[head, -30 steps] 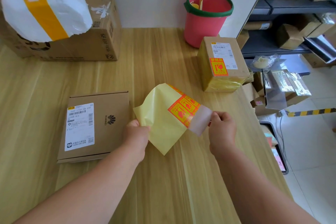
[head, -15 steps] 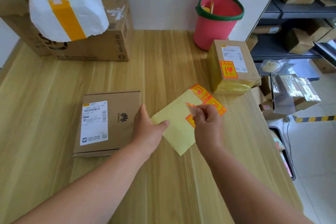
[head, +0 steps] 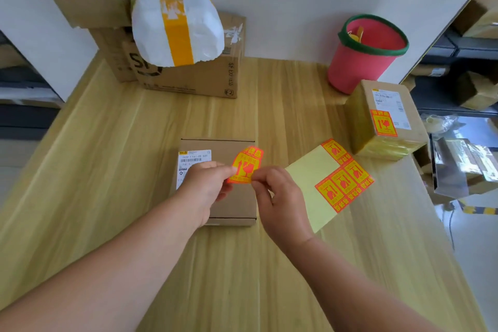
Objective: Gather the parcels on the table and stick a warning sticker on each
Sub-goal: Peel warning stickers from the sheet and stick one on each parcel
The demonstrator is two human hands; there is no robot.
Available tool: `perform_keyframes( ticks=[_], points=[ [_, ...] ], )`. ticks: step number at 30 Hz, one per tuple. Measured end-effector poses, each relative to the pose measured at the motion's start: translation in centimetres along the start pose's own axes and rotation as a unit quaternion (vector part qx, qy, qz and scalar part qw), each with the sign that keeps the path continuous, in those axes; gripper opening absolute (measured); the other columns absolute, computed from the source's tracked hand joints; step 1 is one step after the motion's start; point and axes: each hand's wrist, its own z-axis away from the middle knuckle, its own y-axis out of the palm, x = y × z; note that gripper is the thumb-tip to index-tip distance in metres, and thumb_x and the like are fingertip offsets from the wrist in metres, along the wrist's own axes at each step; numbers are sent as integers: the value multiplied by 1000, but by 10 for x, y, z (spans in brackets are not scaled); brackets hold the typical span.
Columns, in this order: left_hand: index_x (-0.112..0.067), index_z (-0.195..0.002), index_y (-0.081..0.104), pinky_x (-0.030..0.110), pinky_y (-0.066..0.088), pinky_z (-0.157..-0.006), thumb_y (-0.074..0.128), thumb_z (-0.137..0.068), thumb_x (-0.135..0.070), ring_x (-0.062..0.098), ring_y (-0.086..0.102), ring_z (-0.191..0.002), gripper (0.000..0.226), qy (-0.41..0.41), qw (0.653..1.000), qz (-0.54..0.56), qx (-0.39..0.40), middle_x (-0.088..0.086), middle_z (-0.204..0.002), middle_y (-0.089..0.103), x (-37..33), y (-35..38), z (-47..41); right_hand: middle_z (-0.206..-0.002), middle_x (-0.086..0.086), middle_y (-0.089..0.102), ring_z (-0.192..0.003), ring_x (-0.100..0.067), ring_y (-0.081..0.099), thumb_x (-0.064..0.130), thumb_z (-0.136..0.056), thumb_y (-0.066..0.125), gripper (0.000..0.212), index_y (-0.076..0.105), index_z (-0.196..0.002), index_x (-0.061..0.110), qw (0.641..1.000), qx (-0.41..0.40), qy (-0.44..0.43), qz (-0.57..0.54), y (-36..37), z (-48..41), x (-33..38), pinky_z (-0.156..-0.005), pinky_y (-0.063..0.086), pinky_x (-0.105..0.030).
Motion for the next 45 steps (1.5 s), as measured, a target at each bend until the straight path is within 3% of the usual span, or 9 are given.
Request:
perform_keyframes(
  ticks=[5, 8, 14, 26, 28, 31, 33, 37, 45],
  points=[
    [-16, -68, 58, 25, 39, -62, 64, -87, -12, 15, 49, -66, 20, 43, 998, -27, -29, 2, -70, 58, 10, -24, -3, -91, 9, 64, -89, -3, 58, 24, -84, 62, 7, 64, -90, 26, 989, -10, 106, -103, 15, 3, 22, -79, 44, -13],
    [-14, -70, 59, 23, 39, -60, 64, -88, -13, 12, 49, -68, 18, 63, 997, -25, -42, 0, -74, 59, 13, -34, -3, -81, 2, 62, -70, -3, 55, 19, -88, 64, 2, 63, -88, 17, 947, -64, 255, -183, 21, -4, 32, -65, 46, -14],
    [-11, -74, 61, 24, 40, -67, 64, -88, -13, 10, 49, -67, 14, 81, 996, -13, -33, -2, -71, 59, 20, -47, 1, -70, -2, 61, -67, -16, 57, 11, -86, 67, 8, 60, -82, 11, 887, -37, 388, -249, 40, -12, 41, -68, 49, -32],
    [-15, -76, 63, 29, 44, -79, 62, -87, -4, 15, 54, -75, 16, 47, 997, -56, -23, 1, -78, 63, 45, -80, -1, -62, -3, 59, -53, -13, 47, -2, -77, 54, 14, 59, -77, 11, 896, 19, 398, -195, 73, -3, 44, -55, 39, -27],
    [-14, -87, 62, 32, 49, -83, 66, -84, -5, 21, 60, -83, 10, 34, 995, -88, -32, 6, -90, 66, 52, -84, -5, -59, -2, 57, -50, -12, 47, -2, -77, 53, 14, 57, -75, 11, 898, 30, 400, -179, 75, 0, 42, -52, 38, -26],
    [-11, -118, 53, 42, 52, -90, 73, -77, -11, 28, 65, -97, 45, 15, 992, -122, -38, 11, -109, 64, 55, -84, -9, -61, -4, 55, -55, -16, 46, -1, -76, 53, 13, 53, -72, 12, 896, 41, 415, -152, 72, 4, 35, -52, 37, -28],
    [-15, -121, 48, 35, 50, -84, 75, -77, -19, 25, 63, -98, 52, 36, 985, -166, -42, 7, -109, 63, 54, -81, -10, -64, -7, 56, -60, -19, 46, 0, -74, 53, 12, 54, -71, 12, 895, 38, 423, -135, 66, 2, 28, -56, 38, -31],
    [-21, -114, 49, 29, 42, -72, 68, -85, -27, 19, 59, -92, 36, 105, 952, -283, -40, -3, -100, 61, 49, -69, -11, -64, -8, 58, -58, -20, 45, -1, -75, 52, 12, 59, -76, 8, 895, 35, 430, -115, 53, -13, 13, -57, 38, -32],
    [-16, -121, 60, 32, 42, -92, 58, -90, -16, 22, 46, -117, 31, 263, 850, -455, -36, 3, -120, 53, 53, -60, -35, -61, -7, 58, -57, -20, 46, -1, -75, 52, 13, 60, -74, 9, 901, 71, 421, -79, 53, -39, -9, -52, 37, -29]
  ],
)
